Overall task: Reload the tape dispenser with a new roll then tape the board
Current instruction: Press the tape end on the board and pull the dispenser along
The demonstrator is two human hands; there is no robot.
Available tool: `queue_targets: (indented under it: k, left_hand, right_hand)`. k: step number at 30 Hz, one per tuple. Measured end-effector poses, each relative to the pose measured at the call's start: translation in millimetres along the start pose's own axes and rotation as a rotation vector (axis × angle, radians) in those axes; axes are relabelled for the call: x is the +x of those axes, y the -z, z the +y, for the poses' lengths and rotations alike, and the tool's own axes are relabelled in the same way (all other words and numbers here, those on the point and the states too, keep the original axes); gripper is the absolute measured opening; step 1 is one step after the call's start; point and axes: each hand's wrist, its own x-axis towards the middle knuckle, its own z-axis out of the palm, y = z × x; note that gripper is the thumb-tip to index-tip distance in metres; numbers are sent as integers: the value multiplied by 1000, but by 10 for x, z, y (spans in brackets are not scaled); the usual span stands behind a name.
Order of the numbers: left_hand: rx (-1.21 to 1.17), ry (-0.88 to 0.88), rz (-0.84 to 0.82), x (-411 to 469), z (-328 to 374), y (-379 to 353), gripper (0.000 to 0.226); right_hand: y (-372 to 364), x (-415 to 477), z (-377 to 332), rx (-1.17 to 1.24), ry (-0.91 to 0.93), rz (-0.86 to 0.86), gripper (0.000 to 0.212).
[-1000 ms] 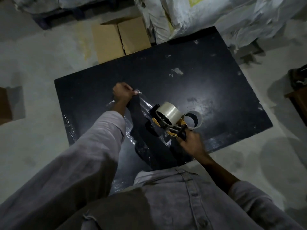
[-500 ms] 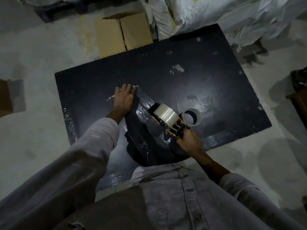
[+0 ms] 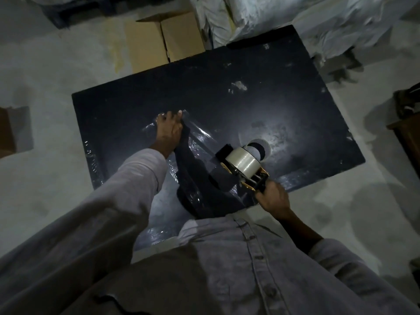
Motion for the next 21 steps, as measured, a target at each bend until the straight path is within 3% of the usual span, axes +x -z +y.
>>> queue_targets:
  k: [4, 11, 17, 21]
  left_hand:
    - [-49, 54, -62, 12, 52, -15, 70]
    - [25, 18, -341, 25, 2, 123, 89]
    - [76, 11, -309, -7, 109, 106, 90]
    - [-2, -36, -337, 21, 139, 33, 90]
  right_hand:
    - [-30, -90, 200, -10, -64, 43, 49]
    - [-119, -172, 148, 1, -52, 75, 38]
    - [-157, -268, 246, -12, -56, 73, 43]
    - [-192, -422, 723, -11, -132, 134, 50]
